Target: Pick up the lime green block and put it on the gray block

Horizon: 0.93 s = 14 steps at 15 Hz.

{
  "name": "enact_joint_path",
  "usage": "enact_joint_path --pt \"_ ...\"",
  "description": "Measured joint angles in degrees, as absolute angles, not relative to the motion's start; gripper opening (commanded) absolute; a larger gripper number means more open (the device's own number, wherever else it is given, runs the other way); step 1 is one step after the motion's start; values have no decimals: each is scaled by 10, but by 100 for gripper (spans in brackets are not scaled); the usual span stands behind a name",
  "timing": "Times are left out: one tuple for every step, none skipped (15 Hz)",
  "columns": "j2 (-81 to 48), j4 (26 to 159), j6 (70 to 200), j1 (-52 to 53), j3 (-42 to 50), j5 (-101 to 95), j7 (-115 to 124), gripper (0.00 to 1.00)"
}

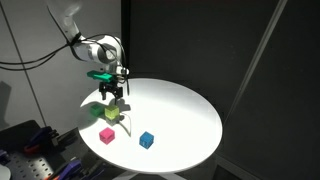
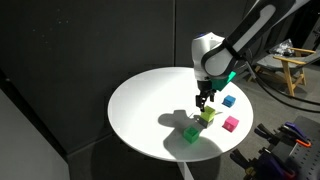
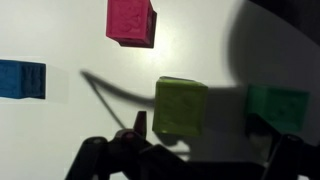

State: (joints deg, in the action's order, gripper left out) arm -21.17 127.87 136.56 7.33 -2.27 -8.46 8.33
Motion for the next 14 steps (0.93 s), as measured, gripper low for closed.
enact_joint_path --pt "-204 1282 1367 73 -23 -85 83 100" --pt "-195 1286 1369 73 -23 -85 83 100" --pt "-186 1291 1372 73 -23 -85 84 100" --pt "-178 1295 1375 73 -23 -85 84 100" --pt "-171 1299 1378 73 -23 -85 84 100" --pt "-163 1303 1381 73 -23 -85 85 100" --pt "-157 1307 1382 73 -23 -85 85 100" --pt "-151 1310 1382 73 -23 -85 86 100" --pt "-145 1314 1382 73 -23 -85 87 100" --pt "-141 1317 1382 73 -23 -85 88 100" --pt "-135 1321 1382 73 -23 -85 90 100" --pt "-130 1324 1381 73 -23 -84 93 100" --pt "-126 1327 1381 73 -23 -84 97 100" --pt "-122 1331 1380 73 -23 -84 101 100"
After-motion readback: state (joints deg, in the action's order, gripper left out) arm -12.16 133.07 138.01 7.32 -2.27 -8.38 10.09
